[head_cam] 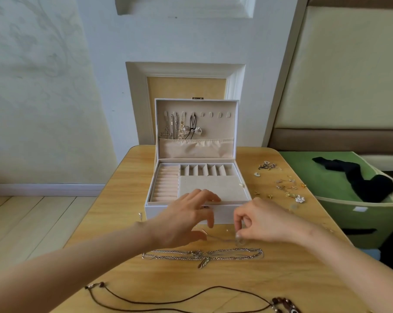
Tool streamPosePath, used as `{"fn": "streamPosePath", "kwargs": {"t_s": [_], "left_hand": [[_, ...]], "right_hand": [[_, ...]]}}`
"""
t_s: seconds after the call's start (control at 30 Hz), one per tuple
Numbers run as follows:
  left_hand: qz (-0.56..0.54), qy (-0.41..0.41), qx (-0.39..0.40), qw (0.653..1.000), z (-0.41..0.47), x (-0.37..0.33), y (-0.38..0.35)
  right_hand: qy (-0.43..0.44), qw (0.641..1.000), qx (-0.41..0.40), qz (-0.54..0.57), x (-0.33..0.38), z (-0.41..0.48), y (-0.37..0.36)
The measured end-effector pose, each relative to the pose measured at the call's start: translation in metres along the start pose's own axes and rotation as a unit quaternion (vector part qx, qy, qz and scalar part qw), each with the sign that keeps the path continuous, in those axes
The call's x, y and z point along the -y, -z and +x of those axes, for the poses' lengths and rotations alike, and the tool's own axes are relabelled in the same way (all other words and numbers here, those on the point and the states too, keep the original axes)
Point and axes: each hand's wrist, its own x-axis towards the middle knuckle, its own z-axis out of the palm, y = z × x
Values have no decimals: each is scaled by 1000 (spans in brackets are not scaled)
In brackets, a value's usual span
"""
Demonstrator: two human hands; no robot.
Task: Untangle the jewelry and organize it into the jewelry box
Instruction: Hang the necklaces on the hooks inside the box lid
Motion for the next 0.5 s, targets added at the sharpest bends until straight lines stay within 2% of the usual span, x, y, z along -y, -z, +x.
{"fn": "streamPosePath", "kwargs": {"t_s": [0.23, 0.33, 0.5], "left_hand": [[46, -8, 67, 997, -10, 0, 0], [41, -8, 75, 996, -9, 0, 1], [37, -6, 76, 996, -9, 1, 0]], "right_hand": [[9, 999, -46, -1, 4, 0, -10], [51, 998, -23, 34, 17, -1, -19], [71, 997, 4, -1, 34, 3, -38]]}}
